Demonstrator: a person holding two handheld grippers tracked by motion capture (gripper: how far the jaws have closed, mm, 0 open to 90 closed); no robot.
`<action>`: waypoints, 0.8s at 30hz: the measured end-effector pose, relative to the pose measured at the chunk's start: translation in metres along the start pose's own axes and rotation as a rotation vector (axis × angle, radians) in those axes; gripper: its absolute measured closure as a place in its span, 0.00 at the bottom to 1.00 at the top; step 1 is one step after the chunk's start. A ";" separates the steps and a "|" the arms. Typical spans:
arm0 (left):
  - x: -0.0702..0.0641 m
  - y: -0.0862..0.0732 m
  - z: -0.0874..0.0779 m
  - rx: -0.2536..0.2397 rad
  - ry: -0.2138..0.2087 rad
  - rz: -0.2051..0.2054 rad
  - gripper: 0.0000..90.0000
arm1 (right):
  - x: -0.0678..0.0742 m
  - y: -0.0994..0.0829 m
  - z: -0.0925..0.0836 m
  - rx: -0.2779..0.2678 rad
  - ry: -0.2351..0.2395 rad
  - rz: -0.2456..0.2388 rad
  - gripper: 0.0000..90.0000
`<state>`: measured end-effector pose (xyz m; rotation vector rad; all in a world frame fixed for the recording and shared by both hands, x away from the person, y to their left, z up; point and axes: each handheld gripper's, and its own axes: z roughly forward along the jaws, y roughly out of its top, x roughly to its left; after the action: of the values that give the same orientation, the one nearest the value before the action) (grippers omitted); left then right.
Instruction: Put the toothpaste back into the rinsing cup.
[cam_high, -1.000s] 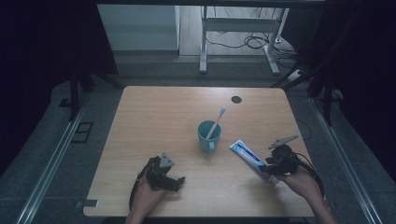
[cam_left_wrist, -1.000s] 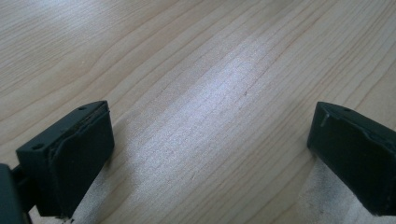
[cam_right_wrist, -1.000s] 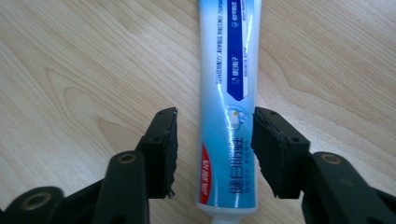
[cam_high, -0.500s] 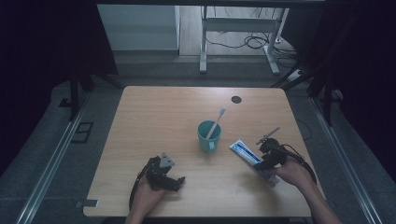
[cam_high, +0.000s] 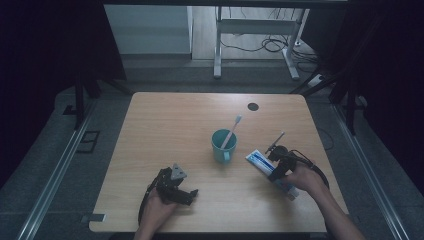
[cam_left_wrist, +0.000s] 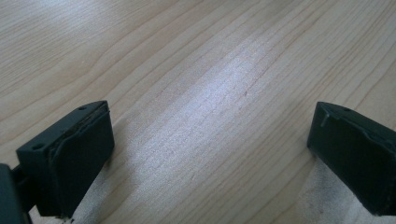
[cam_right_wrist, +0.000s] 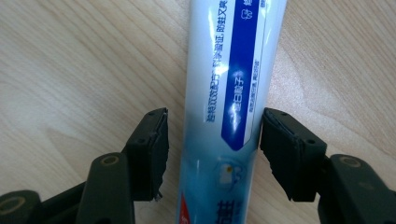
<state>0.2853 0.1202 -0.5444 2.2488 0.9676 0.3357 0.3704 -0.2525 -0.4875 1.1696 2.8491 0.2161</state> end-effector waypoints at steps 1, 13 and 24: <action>0.000 0.000 0.000 0.000 0.000 0.001 0.01 | -0.001 0.002 0.001 0.008 -0.003 -0.002 0.46; 0.000 0.000 0.000 0.000 0.000 0.001 0.01 | -0.002 0.015 0.015 0.075 -0.016 0.004 0.51; 0.000 0.000 0.000 0.000 0.001 0.001 0.01 | -0.007 0.014 0.007 0.067 0.011 0.062 0.73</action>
<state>0.2852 0.1202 -0.5443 2.2496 0.9670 0.3374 0.3856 -0.2468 -0.4921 1.2741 2.8526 0.1316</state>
